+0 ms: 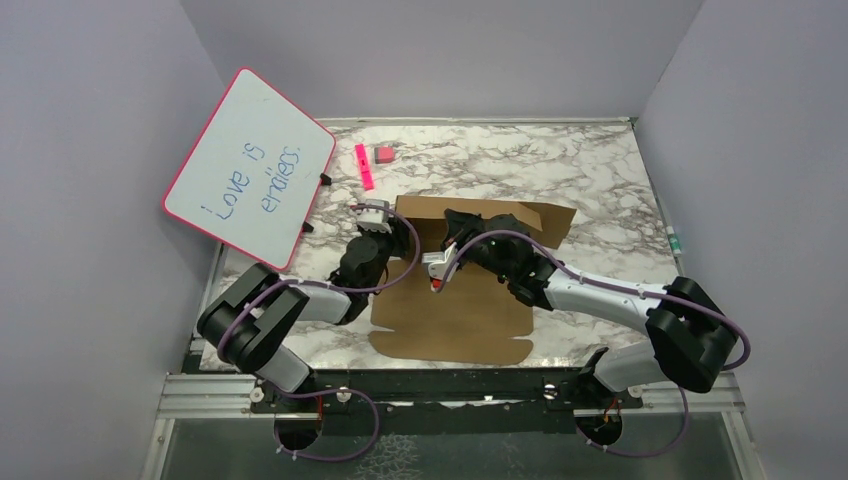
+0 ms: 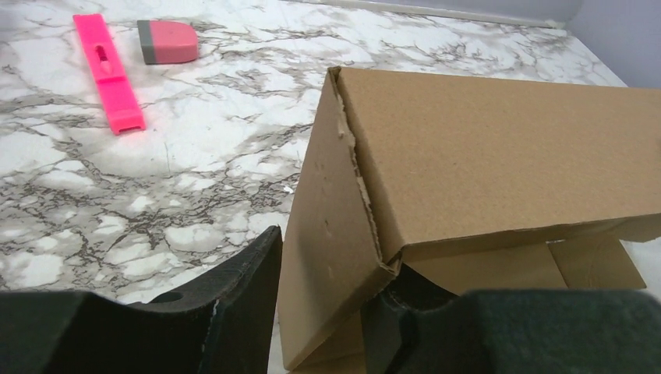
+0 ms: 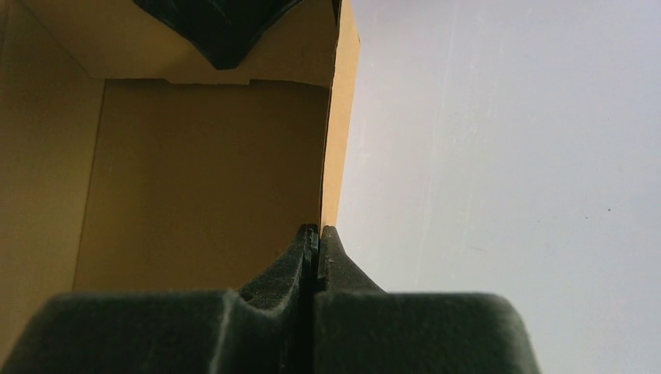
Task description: Fold the paper box
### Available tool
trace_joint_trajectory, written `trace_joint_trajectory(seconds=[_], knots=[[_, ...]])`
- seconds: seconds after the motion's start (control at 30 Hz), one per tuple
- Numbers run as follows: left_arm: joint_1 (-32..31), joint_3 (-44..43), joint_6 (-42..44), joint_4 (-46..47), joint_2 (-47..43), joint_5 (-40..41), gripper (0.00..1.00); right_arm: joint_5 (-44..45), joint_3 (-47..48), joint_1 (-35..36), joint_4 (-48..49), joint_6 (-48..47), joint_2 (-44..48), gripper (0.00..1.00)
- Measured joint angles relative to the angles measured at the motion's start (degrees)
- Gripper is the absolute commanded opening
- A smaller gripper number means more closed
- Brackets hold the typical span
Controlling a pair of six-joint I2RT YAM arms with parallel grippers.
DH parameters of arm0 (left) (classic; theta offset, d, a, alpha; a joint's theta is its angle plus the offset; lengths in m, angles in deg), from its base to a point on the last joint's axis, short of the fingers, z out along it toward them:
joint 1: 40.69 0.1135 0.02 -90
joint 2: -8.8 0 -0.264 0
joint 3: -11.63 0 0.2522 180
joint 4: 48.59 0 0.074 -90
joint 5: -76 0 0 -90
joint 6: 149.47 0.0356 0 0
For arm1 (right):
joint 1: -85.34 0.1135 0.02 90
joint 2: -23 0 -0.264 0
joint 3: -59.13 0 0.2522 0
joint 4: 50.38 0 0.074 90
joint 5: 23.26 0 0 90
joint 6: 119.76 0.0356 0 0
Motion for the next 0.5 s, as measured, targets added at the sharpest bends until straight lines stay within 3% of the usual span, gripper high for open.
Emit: trace_joint_trajectory(seconds=[0.5], knots=[[-3.3, -0.5, -1.9, 9.4, 10.4, 13.7, 0.43, -0.2, 0.9, 0.2, 0.6, 3.0, -1.4, 0.02]])
